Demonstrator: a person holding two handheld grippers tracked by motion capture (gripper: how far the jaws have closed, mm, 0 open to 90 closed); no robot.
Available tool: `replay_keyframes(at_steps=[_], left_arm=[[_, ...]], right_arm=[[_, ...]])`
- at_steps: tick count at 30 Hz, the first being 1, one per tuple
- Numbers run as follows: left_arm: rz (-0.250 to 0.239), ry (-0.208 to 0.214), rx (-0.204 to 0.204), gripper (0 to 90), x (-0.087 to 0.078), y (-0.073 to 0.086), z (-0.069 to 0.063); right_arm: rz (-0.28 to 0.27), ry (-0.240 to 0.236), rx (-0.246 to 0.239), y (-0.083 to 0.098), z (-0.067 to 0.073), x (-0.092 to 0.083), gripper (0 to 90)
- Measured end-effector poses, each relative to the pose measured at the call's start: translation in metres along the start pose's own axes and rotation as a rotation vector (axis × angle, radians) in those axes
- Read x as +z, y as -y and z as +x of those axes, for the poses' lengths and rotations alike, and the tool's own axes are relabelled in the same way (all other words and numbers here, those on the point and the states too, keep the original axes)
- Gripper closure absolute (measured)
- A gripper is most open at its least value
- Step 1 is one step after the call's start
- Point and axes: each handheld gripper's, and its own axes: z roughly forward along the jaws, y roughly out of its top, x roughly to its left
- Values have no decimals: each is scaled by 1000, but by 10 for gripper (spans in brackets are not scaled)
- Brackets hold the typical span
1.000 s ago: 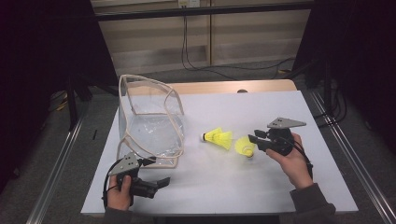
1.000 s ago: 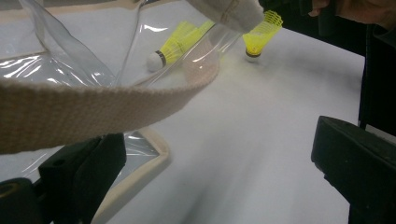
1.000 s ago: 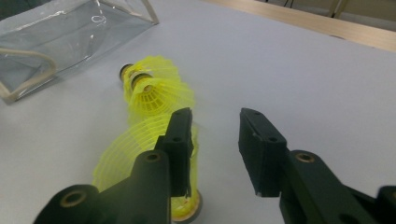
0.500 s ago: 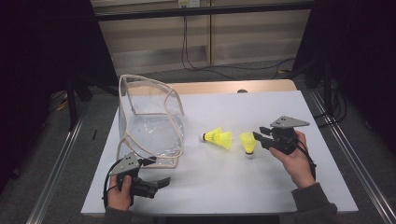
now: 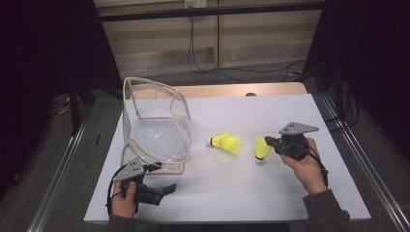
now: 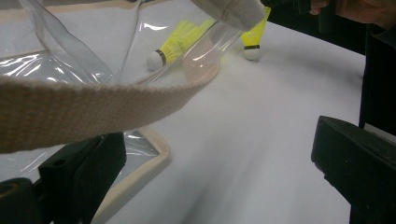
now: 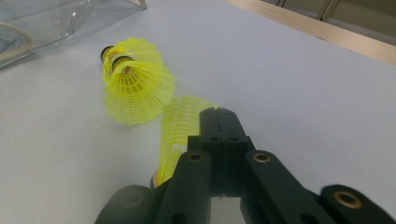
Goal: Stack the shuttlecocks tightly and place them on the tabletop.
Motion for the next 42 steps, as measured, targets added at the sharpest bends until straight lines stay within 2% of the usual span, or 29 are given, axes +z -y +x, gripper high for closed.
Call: replay_keyframes(at_steps=[23, 42], left_arm=[[0, 1, 1, 33, 0, 0, 0], [5, 1, 5, 33, 0, 0, 0]], right_arm=[[-4, -32, 57, 15, -7, 1, 900], [0, 15, 97, 26, -23, -5, 900]])
